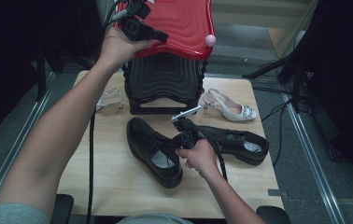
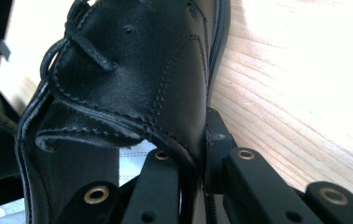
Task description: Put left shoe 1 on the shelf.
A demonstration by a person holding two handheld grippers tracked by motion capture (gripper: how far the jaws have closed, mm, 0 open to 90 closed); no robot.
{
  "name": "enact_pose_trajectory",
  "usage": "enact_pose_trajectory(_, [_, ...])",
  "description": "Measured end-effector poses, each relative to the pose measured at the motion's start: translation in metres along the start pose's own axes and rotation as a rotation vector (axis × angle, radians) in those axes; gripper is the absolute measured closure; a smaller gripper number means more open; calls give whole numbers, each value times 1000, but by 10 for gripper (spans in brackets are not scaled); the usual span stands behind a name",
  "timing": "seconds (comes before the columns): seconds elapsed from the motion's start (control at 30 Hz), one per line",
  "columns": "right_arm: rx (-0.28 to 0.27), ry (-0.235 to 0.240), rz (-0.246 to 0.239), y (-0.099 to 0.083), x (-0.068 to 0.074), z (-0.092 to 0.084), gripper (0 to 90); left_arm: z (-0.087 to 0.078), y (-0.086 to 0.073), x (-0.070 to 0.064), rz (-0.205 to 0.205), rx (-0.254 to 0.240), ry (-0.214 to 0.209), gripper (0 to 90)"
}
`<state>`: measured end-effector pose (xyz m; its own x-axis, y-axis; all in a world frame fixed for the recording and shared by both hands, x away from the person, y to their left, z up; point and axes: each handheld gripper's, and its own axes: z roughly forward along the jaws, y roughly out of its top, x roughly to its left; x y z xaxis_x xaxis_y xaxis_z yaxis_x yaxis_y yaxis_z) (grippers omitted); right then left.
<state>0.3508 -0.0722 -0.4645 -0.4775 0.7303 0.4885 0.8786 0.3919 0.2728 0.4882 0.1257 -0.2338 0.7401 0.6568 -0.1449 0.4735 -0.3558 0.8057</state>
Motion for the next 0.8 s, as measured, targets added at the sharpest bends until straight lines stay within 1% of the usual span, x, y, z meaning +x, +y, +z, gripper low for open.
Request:
enact_pose_trajectory(0.1, [-20, 5, -8, 0, 1, -10, 875, 1, 1, -1, 2, 2, 3, 900])
enact_pose_trajectory(0.17, [-26, 8, 5, 1, 2, -17, 875, 1, 1, 0, -3, 2, 3, 900])
enact_pose_trajectory(0.23, [-35, 15, 5, 2, 0, -23, 875, 1, 1, 0, -4, 3, 1, 900])
enact_pose_trajectory(0.27, [-30, 14, 10, 2, 0, -26, 876, 1, 1, 0, -4, 3, 2, 900])
enact_pose_trajectory(0.3, [-37, 9, 4, 3, 0, -29, 876, 1, 1, -1, -4, 2, 2, 900])
enact_pose_trajectory(0.33, [-40, -2, 10, 4, 0, -35, 876, 1, 1, 0, -4, 2, 1, 900])
enact_pose_trajectory(0.4, [-50, -6, 13, 5, -1, -40, 876, 1, 1, 0, -6, 1, 0, 900])
enact_pose_trajectory(0.47, [-67, -6, 22, 7, -4, -48, 876, 1, 1, 0, -4, 2, 0, 900])
enact_pose_trajectory(0.57, [-92, 3, 51, 11, -6, -59, 876, 1, 1, 0, -3, 5, 0, 900])
enact_pose_trajectory(0.63, [-110, 6, 51, 15, -8, -65, 876, 1, 1, 1, -2, 6, 0, 900])
enact_pose_trajectory(0.73, [-105, -13, 35, 20, -6, -70, 876, 1, 1, 0, -2, 6, 3, 900])
enact_pose_trajectory(0.8, [-107, -8, 27, 20, -6, -73, 876, 1, 1, 0, -1, 8, 2, 900])
